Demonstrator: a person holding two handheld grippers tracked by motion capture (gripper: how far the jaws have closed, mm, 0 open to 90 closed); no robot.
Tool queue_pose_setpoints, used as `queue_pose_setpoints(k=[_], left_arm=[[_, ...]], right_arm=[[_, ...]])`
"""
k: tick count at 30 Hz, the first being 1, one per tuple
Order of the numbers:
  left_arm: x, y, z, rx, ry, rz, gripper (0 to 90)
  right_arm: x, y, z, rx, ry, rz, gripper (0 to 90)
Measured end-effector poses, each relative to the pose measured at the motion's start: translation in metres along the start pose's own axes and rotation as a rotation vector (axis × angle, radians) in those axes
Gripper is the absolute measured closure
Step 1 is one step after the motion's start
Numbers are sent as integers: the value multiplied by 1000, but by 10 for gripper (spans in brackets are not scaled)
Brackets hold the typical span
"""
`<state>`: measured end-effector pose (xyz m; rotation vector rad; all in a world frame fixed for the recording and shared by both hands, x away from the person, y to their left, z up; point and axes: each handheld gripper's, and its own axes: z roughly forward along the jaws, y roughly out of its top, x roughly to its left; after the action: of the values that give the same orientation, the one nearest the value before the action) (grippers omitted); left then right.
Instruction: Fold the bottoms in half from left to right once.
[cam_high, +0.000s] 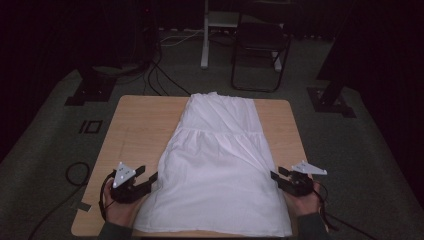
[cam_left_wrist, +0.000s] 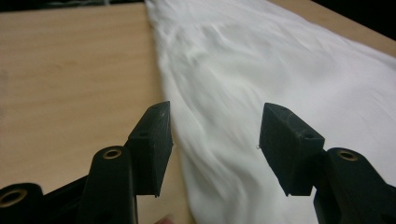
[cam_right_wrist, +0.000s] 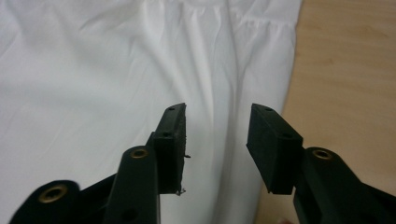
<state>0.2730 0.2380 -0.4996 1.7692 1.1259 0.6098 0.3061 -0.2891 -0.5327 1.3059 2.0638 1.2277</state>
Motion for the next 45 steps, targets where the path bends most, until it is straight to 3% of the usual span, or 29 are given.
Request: queue_pose_setpoints(k=[6,10,13,14,15,16,17,18,21,23,25,28,30,35,39,42,45], left_arm=[[22,4,43,38,3,-40,423],[23,2,61,50,-10,-58,418],[17,0,69,67,-26,-37,414],[15,0,71,72,-29,-30,411],[13,-1,72,77,-29,-21,406],[12,-1,73,84,-27,-15,403],[11,-1,74,88,-30,-12,403],[10,-2,74,89,-28,-10,402],[10,-1,73,93,-26,-9,402],[12,2,71,79,-16,-11,401],[14,7,69,55,-10,-25,397],[17,19,70,34,3,-23,396],[20,30,77,46,1,-19,379],[20,49,116,119,-11,-6,349],[22,46,146,167,2,-29,357],[23,38,157,177,-16,-66,433],[26,31,158,171,-73,-101,646]], right_arm=[[-15,33,54,26,21,11,577],[-20,47,90,59,31,25,539],[-21,49,110,95,36,34,541],[-21,49,115,117,41,34,639],[-20,50,118,137,44,18,795],[-18,50,117,134,24,-2,890],[-15,52,110,100,-15,-26,895],[-13,57,96,26,-41,-22,897],[-11,66,64,-100,-123,-24,897],[-15,65,60,-63,-181,-51,895],[-23,57,69,11,-204,-43,894],[-35,39,87,83,-206,-5,893],[-37,33,93,100,-202,13,892],[-37,28,101,121,-206,12,891],[-39,28,100,114,-193,30,889],[-40,27,100,108,-184,32,888],[-40,26,100,101,-183,30,888]])
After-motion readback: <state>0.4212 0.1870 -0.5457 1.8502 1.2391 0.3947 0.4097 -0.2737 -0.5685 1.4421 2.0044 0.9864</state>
